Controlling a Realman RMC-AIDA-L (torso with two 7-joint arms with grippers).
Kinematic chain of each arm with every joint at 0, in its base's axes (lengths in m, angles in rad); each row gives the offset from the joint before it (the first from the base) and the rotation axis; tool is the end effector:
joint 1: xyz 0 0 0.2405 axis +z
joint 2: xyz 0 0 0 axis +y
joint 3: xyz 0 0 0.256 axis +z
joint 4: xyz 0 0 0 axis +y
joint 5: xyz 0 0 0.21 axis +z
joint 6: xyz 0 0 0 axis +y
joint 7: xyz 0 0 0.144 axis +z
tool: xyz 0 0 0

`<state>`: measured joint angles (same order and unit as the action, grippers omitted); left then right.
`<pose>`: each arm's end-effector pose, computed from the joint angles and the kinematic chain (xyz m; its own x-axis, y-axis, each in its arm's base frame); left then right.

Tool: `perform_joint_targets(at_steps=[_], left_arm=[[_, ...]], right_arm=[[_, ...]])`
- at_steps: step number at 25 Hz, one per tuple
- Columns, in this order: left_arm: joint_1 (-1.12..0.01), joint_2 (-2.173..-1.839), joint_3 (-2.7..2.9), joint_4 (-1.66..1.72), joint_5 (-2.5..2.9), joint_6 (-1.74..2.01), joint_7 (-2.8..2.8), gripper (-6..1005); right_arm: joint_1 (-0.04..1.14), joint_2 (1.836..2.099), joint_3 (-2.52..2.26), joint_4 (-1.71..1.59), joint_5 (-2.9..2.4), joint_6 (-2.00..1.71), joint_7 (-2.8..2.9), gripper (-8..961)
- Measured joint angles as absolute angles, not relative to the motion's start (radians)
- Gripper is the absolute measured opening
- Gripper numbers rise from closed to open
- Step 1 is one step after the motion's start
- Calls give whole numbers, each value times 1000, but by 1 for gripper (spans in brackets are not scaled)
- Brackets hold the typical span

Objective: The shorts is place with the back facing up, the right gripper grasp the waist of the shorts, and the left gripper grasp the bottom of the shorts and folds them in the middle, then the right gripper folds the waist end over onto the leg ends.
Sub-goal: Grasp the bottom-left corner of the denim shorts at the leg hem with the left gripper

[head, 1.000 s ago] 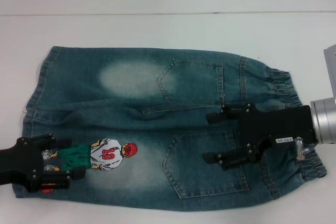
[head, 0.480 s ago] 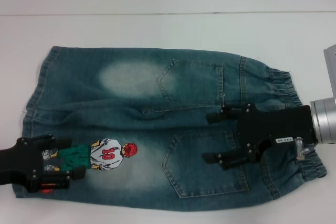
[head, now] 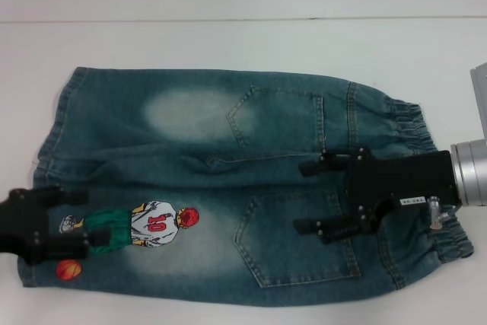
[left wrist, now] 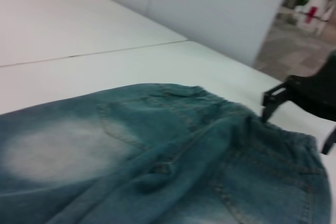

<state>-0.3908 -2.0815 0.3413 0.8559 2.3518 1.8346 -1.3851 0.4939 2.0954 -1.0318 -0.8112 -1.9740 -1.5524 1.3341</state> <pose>-0.3266 0.2591 0.0495 0.7727 0.4769 0.4190 0.5767 -0.8032 -0.1492 0.2348 0.3160 -0.0287 0.9361 -0.1540 -0.3162 -0.1851 -0.9802 -0.0707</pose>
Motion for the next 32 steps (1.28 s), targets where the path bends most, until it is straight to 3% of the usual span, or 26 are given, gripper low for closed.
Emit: perform_joint_targets(at_steps=[12,32], left_arm=[[-413,-2093,468,1174,2505,1820,-1867,903],[-476,-2097,592,1249,2827,1812,-2087,885]], right_arm=[[503,2092,-1027,-829,-1963,-1554,1334,924],[512,2095,-1034,-858,-1952,-1559,1347,914]])
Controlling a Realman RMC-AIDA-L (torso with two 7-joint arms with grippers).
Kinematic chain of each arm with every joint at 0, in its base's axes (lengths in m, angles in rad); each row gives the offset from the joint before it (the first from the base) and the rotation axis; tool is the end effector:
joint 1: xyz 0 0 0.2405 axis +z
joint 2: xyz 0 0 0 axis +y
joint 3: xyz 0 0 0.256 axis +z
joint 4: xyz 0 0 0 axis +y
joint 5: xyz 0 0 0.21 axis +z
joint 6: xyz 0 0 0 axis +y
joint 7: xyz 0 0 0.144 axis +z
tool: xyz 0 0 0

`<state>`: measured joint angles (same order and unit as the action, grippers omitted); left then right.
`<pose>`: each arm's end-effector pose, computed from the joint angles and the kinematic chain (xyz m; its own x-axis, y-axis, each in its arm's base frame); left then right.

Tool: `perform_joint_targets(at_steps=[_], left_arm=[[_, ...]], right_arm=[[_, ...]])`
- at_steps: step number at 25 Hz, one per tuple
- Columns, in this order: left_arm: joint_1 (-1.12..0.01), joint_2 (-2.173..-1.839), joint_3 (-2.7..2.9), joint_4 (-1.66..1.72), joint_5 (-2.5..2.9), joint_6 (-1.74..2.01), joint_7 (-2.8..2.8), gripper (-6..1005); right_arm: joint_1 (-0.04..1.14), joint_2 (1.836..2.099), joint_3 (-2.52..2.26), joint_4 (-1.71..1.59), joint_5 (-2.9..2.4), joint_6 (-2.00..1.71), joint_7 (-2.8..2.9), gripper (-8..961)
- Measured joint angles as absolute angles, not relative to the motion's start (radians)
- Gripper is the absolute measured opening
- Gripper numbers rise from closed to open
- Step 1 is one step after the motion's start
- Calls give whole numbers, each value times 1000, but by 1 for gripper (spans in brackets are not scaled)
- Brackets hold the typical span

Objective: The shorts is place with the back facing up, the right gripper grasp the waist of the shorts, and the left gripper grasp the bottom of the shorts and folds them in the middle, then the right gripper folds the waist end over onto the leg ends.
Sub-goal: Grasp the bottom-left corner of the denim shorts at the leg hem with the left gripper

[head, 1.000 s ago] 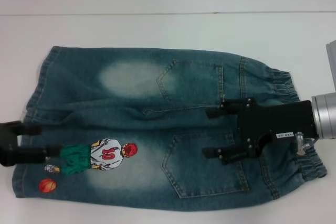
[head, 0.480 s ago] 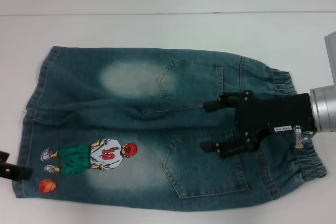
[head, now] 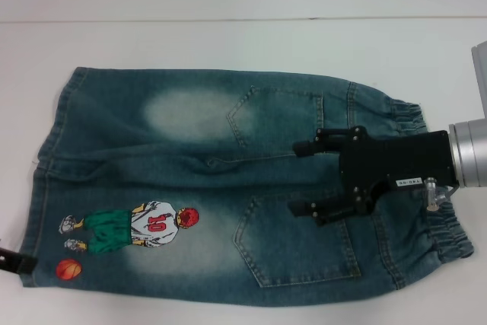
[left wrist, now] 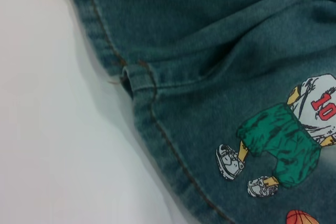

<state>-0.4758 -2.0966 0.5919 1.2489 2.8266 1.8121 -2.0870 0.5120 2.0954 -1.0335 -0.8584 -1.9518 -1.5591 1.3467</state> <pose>-0.3235 0.2853 0.0893 0.4834 0.8736 -0.0558 0.7950 -0.4648 -0.3898 0.2198 0.3254 -0.0212 0.9378 -0.1039 -0.3314 -0.1427 -0.9852 -0.0949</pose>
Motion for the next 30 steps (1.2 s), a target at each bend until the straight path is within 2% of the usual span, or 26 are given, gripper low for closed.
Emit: perform_joint_targets(at_steps=[20,30], left_arm=[[-491,-2111,619,1188,2852,1804,-2092,838],[-521,-2100,594,1134,2831,1800,-2090,814]], right_arm=[[514,2097,-1037,-862,-1951,-1556,1340,904],[505,2096,-1036,-864,-1950,-1551,1340,899]])
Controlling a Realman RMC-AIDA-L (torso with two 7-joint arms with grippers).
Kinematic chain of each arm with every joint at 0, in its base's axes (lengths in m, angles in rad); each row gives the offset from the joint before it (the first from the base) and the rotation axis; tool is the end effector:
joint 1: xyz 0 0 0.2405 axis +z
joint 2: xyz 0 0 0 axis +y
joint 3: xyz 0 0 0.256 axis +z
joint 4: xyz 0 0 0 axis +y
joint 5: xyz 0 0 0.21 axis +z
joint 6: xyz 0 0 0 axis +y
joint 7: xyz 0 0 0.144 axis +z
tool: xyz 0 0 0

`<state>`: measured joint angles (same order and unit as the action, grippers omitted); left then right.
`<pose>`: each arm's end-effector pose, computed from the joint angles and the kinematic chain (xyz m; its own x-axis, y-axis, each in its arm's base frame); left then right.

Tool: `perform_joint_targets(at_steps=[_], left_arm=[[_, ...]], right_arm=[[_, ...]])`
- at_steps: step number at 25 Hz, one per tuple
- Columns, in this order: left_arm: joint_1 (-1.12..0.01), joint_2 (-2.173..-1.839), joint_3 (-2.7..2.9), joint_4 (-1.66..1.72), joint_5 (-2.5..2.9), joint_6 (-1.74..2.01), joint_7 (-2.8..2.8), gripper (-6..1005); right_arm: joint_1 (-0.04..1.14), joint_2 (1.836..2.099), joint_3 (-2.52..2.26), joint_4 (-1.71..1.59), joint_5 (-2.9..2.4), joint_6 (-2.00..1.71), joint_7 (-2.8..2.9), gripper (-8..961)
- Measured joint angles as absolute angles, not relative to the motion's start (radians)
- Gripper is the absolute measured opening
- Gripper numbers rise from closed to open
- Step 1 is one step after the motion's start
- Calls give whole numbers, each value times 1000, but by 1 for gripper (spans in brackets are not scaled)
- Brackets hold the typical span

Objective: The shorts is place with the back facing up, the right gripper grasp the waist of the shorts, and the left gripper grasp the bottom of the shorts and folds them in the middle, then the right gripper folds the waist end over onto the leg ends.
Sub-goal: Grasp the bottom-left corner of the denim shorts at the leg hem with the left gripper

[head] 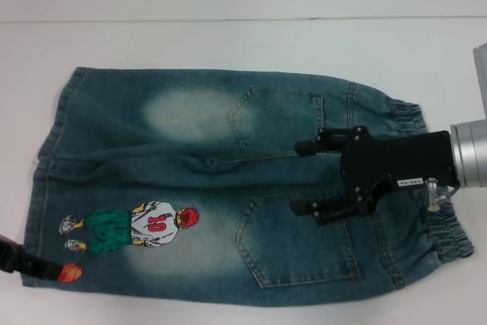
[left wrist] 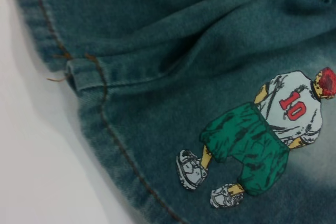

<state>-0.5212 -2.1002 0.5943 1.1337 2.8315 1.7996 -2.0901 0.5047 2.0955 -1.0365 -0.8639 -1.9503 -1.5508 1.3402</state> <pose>-0.3190 0.2913 0.0660 0.4778 0.8742 -0.0864 0.8215 -0.4795 -0.3087 0.2215 0.3252 -0.0209 0.9394 -0.0988 -0.3281 -0.1407 -0.9843 -0.1063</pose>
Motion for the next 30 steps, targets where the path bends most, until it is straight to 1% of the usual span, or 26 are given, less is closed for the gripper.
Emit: perform_joint_targets(at_steps=[4,15,22,27,30], left_arm=[[-525,-2095,598,1111,2834,1799,-2091,805],[-525,-2096,576,1115,2816,1788,-2084,377],[-526,-2100,589,1112,2809,1779,-2080,46],[-527,-2103,598,1114,2809,1777,-2082,49],[-528,-2100,598,1113,2809,1776,-2081,51]], right_arm=[[504,2095,-1037,-866,-1950,-1552,1343,897],[503,2095,-1037,-867,-1949,-1552,1345,892],[502,2095,-1036,-865,-1938,-1554,1343,888],[495,2094,-1029,-866,-1933,-1557,1362,886],[470,2089,-1024,-919,-1940,-1554,1445,884]])
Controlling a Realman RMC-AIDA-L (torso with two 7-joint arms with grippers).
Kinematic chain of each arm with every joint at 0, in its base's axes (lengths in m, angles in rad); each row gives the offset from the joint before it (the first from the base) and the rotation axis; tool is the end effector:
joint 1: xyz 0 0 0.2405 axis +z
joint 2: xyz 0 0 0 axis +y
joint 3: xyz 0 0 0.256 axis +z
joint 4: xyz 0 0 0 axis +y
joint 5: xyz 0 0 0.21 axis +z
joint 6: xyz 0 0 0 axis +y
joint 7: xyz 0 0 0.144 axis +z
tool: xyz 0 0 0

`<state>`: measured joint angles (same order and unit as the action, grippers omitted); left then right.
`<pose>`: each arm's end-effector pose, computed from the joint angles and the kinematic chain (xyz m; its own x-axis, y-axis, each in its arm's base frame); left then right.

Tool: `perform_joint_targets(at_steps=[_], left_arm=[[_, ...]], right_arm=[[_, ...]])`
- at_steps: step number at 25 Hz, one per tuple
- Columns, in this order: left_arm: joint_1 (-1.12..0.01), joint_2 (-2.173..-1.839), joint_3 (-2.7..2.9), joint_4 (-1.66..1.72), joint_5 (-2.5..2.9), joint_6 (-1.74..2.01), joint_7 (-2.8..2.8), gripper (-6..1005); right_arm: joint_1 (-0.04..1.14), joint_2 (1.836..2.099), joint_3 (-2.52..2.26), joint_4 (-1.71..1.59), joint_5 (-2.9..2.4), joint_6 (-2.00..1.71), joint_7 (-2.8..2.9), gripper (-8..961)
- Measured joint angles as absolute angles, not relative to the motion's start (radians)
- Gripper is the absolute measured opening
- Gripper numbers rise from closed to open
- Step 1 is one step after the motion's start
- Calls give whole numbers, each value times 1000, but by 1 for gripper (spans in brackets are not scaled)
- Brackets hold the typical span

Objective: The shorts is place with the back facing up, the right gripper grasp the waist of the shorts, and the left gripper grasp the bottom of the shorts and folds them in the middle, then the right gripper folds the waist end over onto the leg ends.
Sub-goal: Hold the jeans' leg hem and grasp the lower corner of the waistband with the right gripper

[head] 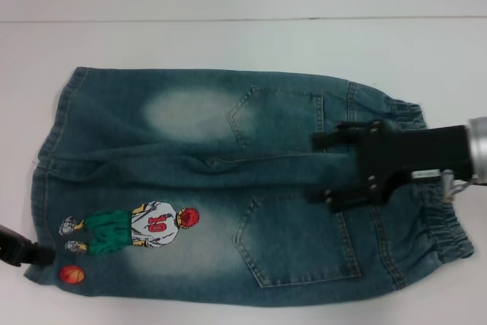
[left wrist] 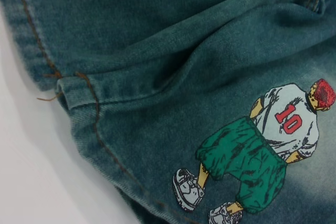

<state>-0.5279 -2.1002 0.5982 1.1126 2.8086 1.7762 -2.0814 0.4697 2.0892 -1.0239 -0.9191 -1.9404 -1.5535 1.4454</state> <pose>-0.3170 0.2961 0.0616 0.4978 0.8644 -0.0707 0.8159 -0.4944 -0.2998 0.2263 0.3248 -0.0082 0.9212 -0.1844 -0.3427 -0.2371 -0.9642 -0.1185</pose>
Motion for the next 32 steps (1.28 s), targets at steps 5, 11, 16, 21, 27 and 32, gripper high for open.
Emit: perform_joint_targets(at_steps=[5,11,16,21,27,32], left_arm=[[-529,-2100,599,1111,2806,1774,-2070,54],[-530,-2097,599,1102,2803,1777,-2046,58],[-530,-2100,601,1100,2802,1776,-2031,61],[-530,-2101,601,1097,2802,1773,-2030,64],[-529,-2100,601,1087,2803,1761,-2027,68],[-531,-2100,601,1086,2803,1758,-2026,71]], right_arm=[[389,2087,-988,-1166,-2033,-1549,1671,882],[428,2082,-911,-1338,-2279,-1713,1909,879],[516,2080,-901,-1348,-2484,-1821,2011,876],[578,2085,-924,-1338,-2662,-1887,2080,874],[594,2086,-958,-1336,-2764,-1930,2142,871],[587,2086,-997,-1331,-2800,-1946,2190,868]])
